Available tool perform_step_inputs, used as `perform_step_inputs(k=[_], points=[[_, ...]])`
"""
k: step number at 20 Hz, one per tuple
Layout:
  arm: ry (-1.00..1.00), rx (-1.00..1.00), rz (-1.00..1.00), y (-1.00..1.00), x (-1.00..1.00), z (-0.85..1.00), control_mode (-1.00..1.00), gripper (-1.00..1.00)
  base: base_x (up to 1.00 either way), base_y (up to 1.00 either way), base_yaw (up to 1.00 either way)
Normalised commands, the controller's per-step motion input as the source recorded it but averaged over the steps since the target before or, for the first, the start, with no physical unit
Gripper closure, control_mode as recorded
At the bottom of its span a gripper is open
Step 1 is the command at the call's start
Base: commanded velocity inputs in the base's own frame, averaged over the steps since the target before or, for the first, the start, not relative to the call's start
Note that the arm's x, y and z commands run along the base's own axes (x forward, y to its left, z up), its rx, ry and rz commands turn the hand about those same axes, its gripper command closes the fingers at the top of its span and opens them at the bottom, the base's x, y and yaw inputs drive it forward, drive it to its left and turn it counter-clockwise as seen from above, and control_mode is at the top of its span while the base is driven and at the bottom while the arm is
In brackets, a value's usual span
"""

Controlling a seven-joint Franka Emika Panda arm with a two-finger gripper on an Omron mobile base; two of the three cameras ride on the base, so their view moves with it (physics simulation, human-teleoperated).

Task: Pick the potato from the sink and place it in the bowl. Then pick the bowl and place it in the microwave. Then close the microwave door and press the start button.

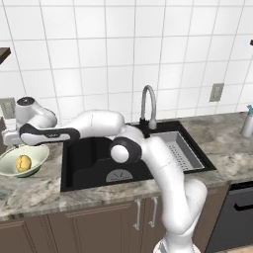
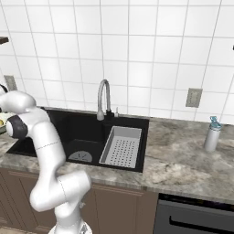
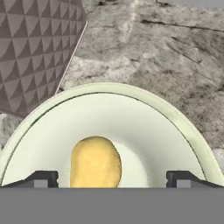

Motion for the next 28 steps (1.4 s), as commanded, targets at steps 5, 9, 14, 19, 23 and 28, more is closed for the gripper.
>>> perform_step_inputs(k=[5, 9, 14, 19, 23, 28], points=[[0.1, 0.21, -0.11, -0.95, -0.64, 0.12, -1.0, -1.0, 0.0, 0.0, 0.0], [0.16, 0.18, -0.11, -0.89, -0.58, -0.21, -1.0, -1.0, 0.0, 0.0, 0.0], [0.15, 0.14, -0.08, -0.48, -0.49, -0.48, -1.0, -1.0, 0.0, 0.0, 0.0], [0.07, 0.13, -0.04, -0.09, -0.08, -0.24, -1.0, -1.0, 0.0, 0.0, 0.0], [0.0, 0.07, 0.0, 0.33, 0.46, 0.0, -1.0, -1.0, 0.0, 0.0, 0.0], [0.0, 0.04, 0.0, 0.24, 0.45, 0.0, -1.0, -1.0, 0.0, 0.0, 0.0]])
